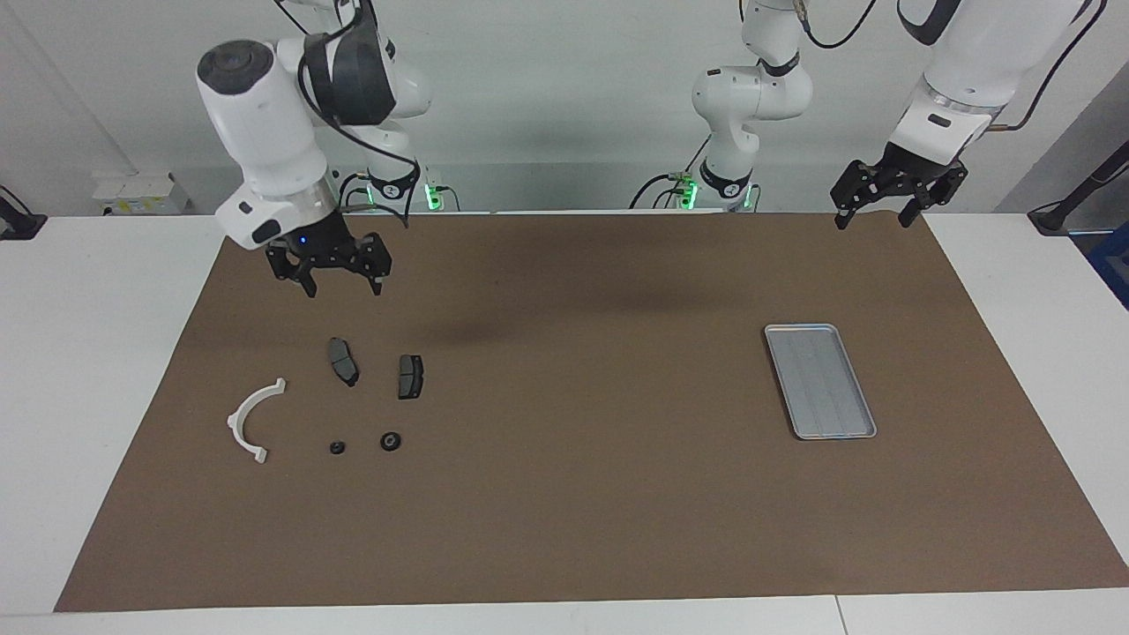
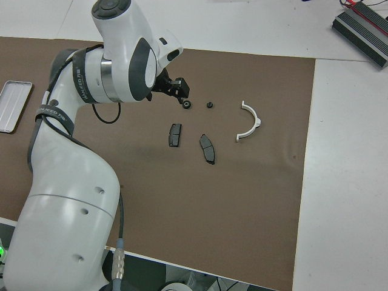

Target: Pick bearing gear from pile to tray

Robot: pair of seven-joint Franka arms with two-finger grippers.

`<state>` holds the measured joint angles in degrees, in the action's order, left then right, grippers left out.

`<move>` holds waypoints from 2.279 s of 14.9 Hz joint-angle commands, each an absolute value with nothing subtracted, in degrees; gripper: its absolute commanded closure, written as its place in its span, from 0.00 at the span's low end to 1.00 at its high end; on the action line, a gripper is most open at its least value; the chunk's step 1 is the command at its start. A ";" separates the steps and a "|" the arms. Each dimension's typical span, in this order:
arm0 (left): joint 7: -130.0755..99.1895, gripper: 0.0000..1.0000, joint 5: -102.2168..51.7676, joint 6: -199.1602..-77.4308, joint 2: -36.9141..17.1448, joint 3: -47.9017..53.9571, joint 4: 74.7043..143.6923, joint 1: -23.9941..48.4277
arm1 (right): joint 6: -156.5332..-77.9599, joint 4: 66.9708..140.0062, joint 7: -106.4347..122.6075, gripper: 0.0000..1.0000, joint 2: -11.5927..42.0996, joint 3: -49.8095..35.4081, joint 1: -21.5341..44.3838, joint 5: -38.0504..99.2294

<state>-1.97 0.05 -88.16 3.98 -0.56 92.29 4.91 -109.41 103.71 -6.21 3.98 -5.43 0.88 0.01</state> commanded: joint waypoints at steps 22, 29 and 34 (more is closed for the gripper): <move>-1.67 0.00 -0.09 -89.30 6.59 -1.23 97.38 4.57 | -129.02 93.87 -26.89 0.09 33.75 -5.63 2.29 -8.61; -1.84 0.00 -0.09 -90.78 6.50 -1.32 97.20 4.57 | -128.58 93.87 -26.90 0.54 33.75 -5.71 2.11 -8.09; -1.58 0.00 0.00 -93.69 6.59 -1.41 97.99 4.48 | -128.32 93.87 -26.46 1.00 33.75 -5.80 1.76 -8.08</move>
<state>-2.03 0.05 -91.62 4.65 -1.35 94.99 4.82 -128.35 93.99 -25.64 32.79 -5.63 2.57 -7.14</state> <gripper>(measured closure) 0.000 0.652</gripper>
